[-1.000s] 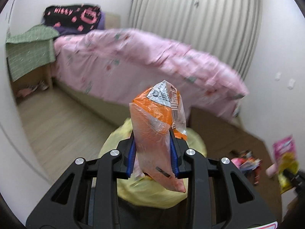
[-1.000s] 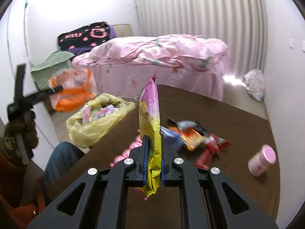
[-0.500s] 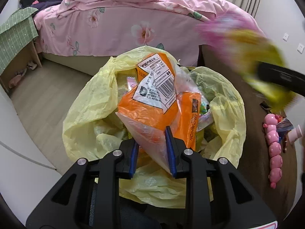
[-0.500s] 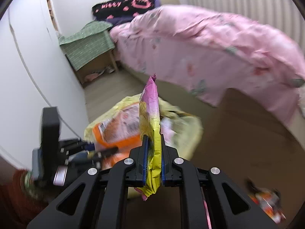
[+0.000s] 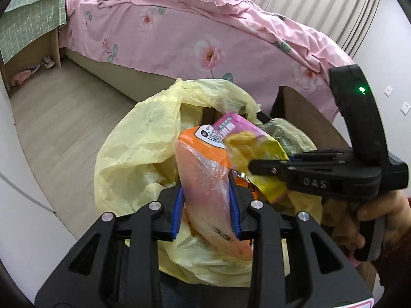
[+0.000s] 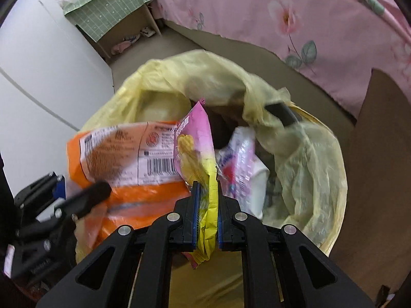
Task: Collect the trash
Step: 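Carry orange bread bag and yellow chip packet over the yellow bag with both grippers, then open both grippers to drop bread bag and chip packet into the yellow bag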
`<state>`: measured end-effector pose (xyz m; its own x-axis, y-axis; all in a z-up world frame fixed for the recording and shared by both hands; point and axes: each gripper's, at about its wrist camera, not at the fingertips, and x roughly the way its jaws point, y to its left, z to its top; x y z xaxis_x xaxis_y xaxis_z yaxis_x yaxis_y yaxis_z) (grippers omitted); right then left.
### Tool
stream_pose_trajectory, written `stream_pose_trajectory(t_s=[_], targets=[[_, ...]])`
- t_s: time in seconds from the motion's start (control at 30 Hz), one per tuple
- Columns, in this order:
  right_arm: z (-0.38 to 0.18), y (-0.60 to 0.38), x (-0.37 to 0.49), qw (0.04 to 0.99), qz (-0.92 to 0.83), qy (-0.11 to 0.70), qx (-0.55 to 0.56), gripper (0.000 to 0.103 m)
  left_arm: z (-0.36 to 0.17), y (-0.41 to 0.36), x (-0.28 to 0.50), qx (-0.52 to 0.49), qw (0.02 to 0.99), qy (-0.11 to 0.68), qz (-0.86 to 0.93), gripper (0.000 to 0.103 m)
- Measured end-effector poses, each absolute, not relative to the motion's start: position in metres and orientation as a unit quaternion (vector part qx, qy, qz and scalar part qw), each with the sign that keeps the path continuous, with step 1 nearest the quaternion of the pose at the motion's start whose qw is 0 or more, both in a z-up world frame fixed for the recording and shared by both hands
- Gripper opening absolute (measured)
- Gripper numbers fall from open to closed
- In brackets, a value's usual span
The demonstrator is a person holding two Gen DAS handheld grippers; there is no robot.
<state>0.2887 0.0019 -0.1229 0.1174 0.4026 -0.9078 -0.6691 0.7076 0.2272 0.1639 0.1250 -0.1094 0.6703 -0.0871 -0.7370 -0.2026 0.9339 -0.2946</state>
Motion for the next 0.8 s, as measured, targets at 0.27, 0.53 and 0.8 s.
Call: stream_pose_trajectory(t_s=[0.27,0.53,0.8], targets=[[-0.102,-0.004,0.274,0.763,0.371,0.518,-0.113,0.012,-0.102,0.131,0.161,-0.205,0.895,0.395,0.034,0.044],[-0.079,-0.026,0.26,0.784,0.369,0.492,-0.086,0.043,-0.075,0.144,0.143,-0.227,0.908,0.342,0.079,0.061],[-0.025,-0.111,0.21,0.851,0.33,0.407,-0.027,0.043,-0.041,0.13,0.125,-0.22,0.926,0.299,0.064,0.068]])
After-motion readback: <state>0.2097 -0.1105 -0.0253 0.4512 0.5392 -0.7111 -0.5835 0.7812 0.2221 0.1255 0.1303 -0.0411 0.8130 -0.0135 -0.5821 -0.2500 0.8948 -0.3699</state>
